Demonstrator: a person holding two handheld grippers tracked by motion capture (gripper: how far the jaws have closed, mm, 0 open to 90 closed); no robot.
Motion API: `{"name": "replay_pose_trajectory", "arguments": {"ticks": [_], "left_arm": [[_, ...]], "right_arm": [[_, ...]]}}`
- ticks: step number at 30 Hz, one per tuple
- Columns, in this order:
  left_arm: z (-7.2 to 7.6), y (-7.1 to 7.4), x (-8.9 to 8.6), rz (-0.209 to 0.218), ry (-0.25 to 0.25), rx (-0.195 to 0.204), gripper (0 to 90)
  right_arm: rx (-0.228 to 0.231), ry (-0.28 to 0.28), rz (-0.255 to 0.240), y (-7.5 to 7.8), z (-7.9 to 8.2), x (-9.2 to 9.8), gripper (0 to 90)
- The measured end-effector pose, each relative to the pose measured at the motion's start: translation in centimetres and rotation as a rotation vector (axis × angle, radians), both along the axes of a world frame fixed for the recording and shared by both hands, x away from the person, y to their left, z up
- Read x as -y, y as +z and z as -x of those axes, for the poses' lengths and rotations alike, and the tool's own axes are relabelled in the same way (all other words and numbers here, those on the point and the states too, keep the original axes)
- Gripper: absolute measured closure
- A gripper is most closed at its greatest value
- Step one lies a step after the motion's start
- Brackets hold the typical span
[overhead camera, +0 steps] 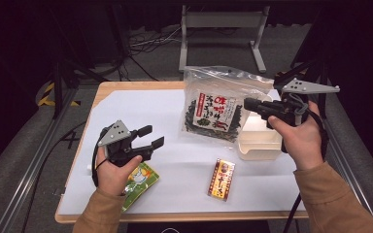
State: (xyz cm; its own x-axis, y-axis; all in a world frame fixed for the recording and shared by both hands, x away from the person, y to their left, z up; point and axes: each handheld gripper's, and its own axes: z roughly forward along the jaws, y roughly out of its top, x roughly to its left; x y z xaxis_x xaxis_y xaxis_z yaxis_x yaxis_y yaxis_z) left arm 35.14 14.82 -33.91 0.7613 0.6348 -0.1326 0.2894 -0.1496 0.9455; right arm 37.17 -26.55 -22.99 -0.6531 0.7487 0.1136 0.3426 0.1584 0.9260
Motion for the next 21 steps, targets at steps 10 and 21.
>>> {"name": "replay_pose_trajectory", "arguments": {"ticks": [10,21], "left_arm": [[-0.3,-0.4,0.0,-0.030,0.014,-0.025,35.8],[-0.6,-0.8,0.1,-0.050,0.020,-0.053,33.0]], "right_arm": [[-0.007,-0.070,0.017,1.0,-1.0,1.3,86.8],[-0.008,-0.140,0.044,1.7,-2.0,2.6,86.7]]}}
